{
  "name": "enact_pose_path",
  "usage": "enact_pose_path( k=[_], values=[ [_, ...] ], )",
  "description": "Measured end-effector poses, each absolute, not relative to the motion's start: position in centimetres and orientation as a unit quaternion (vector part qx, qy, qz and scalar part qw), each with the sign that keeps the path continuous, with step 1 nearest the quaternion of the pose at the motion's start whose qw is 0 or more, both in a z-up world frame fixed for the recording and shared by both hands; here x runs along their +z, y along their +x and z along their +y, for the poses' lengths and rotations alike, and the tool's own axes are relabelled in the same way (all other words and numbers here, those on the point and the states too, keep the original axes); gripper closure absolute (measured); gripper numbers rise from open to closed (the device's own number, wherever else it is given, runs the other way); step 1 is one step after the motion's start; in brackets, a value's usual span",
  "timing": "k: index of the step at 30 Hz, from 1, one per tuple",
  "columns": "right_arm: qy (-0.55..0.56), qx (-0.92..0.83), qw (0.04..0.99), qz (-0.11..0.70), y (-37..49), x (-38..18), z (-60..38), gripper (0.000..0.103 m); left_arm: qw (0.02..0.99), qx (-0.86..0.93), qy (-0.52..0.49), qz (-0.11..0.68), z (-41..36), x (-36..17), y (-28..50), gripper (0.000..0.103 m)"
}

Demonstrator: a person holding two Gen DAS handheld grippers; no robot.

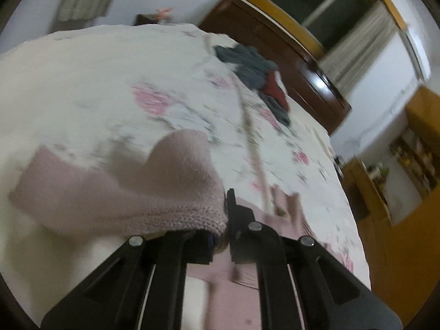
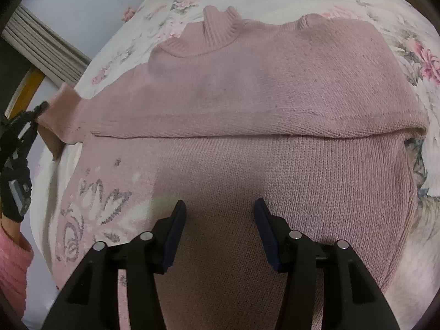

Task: Fold small clothes
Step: 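Fold the held sleeve across the sweater body and open the left tool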

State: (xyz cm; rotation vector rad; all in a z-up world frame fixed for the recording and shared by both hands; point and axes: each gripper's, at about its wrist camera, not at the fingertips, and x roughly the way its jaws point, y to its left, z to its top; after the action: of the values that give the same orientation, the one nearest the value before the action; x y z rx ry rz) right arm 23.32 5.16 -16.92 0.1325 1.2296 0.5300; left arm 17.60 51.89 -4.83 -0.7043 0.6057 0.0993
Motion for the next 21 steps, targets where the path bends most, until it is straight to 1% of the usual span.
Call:
enact_pose_path(
  k=[9,17,21],
  values=[
    [0.074,0.252,0.783,0.564,23.3,-16.8,4.6,0.051,0.904,-0.007,-0.298,0.305,41.8,-5.3,20.1,0.097],
    [0.083,0.257,0.782,0.561,23.2,-16.7,4.1,0.051,0.899,-0.039,-0.281,0.334,34.6,-8.0,22.9,0.097],
    [0.087,0.258,0.782,0.561,23.2,-16.6,4.1,0.051,0.888,-0.042,-0.274,0.368,33.2,-10.2,24.2,0.096]
  ],
)
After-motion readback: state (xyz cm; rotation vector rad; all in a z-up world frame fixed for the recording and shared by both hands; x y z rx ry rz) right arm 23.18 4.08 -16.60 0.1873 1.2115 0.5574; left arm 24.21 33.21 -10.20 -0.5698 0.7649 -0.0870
